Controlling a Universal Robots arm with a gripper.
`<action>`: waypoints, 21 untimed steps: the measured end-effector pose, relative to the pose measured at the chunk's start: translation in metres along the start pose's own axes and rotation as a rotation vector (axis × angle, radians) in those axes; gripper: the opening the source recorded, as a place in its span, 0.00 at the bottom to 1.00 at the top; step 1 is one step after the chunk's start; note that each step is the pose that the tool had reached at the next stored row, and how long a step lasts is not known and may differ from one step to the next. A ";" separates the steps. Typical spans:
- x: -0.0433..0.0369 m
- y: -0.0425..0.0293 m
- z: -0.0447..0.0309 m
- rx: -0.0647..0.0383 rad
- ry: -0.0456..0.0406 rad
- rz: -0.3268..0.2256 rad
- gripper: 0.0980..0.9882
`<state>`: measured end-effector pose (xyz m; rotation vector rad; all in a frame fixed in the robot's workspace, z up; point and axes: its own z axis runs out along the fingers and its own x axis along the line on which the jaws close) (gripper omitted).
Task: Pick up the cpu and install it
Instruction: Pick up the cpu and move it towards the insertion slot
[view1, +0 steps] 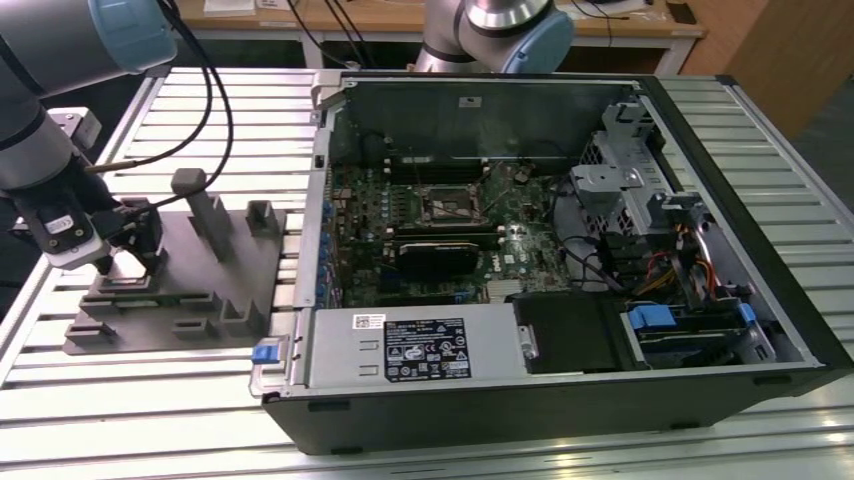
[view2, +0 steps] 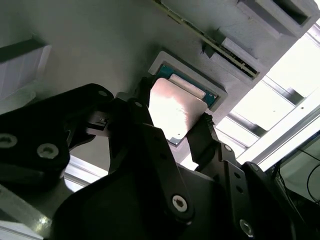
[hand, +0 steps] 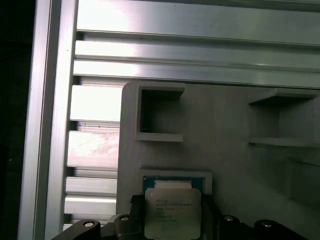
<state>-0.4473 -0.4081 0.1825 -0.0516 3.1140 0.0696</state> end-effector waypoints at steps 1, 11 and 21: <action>0.0000 0.0000 0.0000 0.000 0.0000 0.000 0.50; -0.0001 0.0001 -0.0033 0.000 0.0000 0.000 0.50; -0.0004 0.0007 -0.0160 0.000 -0.0001 0.000 0.50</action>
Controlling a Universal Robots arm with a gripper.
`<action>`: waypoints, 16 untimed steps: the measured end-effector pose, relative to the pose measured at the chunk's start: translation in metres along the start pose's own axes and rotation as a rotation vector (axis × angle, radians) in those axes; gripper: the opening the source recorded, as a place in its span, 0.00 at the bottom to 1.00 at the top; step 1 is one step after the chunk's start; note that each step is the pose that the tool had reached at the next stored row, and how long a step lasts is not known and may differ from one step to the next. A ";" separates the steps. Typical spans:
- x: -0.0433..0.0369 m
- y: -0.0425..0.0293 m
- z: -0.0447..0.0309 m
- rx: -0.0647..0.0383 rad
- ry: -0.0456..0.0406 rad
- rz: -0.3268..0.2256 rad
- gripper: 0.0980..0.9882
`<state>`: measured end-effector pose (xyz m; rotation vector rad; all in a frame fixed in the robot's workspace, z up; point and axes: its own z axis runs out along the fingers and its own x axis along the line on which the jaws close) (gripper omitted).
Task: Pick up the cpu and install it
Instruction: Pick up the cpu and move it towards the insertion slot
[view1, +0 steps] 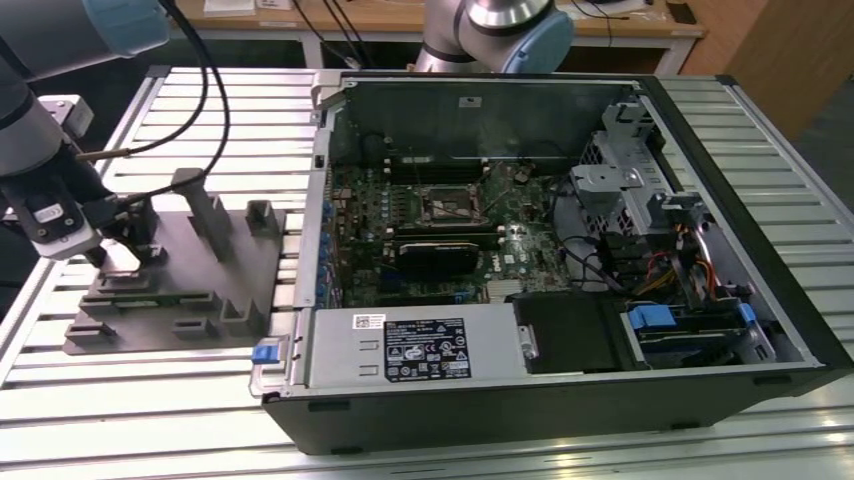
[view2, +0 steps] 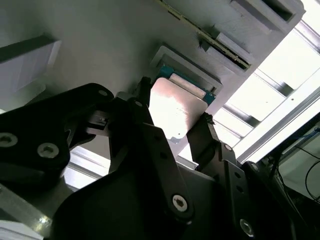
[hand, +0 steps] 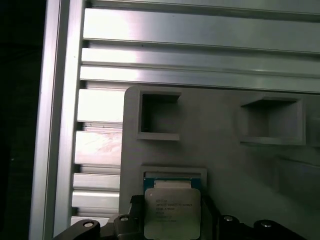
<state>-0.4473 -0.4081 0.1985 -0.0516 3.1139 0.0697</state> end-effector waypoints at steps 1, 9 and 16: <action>0.0000 0.0001 -0.0016 0.000 0.0000 0.000 0.50; -0.0004 0.0007 -0.0153 0.000 -0.0001 0.000 0.50; -0.0008 0.0013 -0.0281 0.000 0.0000 0.000 0.50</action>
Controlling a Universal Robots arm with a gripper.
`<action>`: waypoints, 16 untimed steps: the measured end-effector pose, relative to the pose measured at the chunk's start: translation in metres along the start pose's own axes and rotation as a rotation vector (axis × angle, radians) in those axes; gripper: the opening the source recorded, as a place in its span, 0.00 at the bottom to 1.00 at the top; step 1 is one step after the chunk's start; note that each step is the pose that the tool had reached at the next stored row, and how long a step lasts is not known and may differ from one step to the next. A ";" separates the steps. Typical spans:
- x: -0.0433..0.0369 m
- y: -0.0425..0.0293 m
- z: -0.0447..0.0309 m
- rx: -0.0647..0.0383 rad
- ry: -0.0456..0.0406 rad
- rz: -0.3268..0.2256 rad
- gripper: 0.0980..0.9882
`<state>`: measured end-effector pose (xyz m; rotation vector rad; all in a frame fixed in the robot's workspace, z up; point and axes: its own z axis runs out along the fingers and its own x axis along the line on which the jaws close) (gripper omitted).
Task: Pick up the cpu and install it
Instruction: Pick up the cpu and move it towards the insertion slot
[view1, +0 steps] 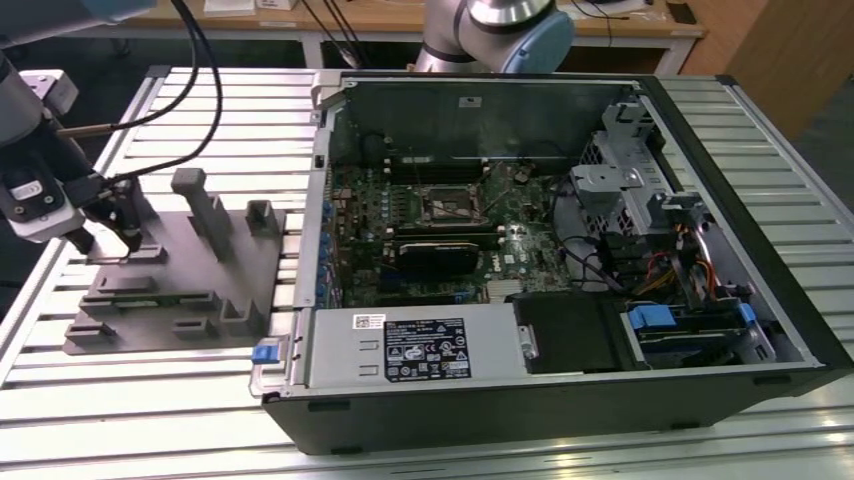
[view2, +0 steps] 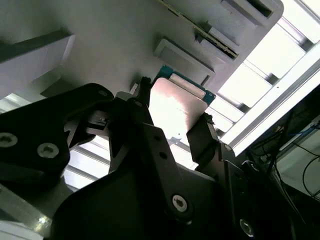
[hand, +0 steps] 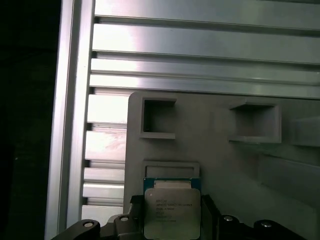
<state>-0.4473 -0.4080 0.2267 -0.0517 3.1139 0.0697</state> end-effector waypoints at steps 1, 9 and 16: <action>-0.0001 0.0001 -0.0022 0.000 0.0000 0.000 0.50; -0.0005 0.0010 -0.0176 0.000 0.0000 0.000 0.50; -0.0009 0.0019 -0.0326 0.000 0.0000 0.000 0.50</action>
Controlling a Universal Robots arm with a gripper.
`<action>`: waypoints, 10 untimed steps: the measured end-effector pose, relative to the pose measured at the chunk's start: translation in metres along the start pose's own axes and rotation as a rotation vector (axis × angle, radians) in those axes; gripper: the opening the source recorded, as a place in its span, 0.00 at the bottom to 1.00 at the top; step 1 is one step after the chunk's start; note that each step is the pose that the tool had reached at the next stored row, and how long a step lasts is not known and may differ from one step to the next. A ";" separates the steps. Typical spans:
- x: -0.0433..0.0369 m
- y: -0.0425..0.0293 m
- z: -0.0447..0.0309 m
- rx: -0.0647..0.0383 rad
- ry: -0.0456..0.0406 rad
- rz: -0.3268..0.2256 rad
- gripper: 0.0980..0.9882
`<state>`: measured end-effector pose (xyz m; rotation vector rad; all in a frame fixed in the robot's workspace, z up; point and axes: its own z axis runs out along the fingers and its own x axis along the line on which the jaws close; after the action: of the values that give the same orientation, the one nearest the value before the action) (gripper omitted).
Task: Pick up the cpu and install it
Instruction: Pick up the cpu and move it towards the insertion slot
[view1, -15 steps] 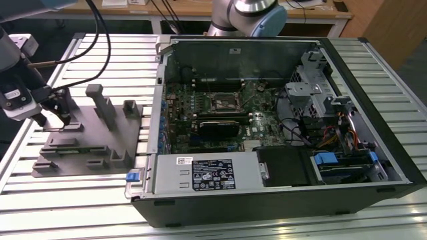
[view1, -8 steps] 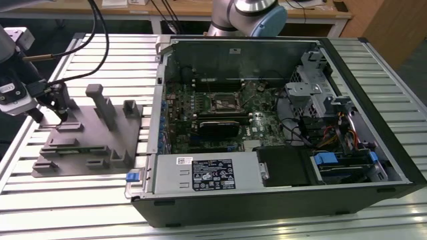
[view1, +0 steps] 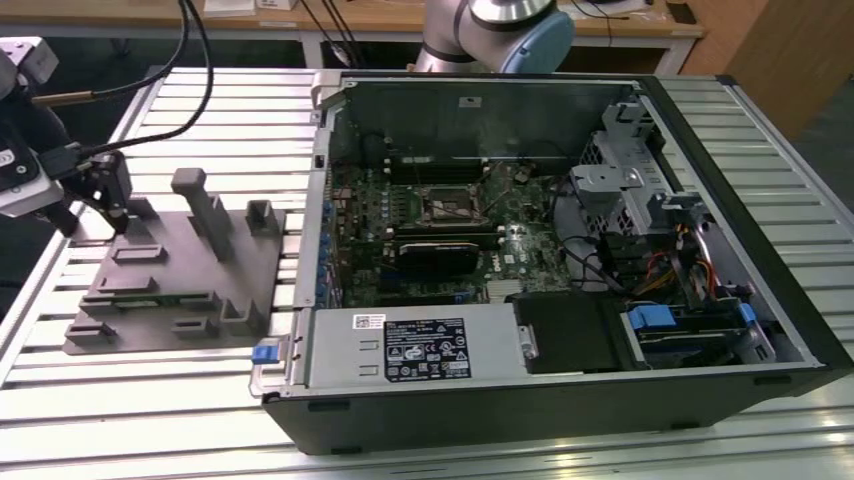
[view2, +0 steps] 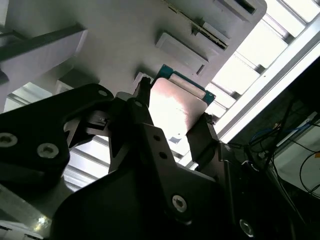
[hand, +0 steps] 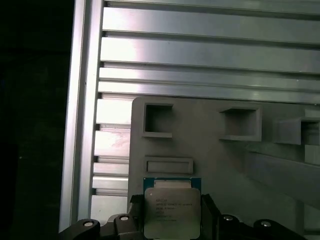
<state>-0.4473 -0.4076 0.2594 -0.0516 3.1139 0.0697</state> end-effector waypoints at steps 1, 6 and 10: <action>-0.0001 0.0001 -0.0024 0.000 0.0000 0.000 0.50; -0.0004 0.0007 -0.0131 0.000 0.0000 0.000 0.50; -0.0006 0.0012 -0.0210 0.000 0.0000 0.000 0.50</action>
<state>-0.4473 -0.4074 0.2804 -0.0516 3.1139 0.0697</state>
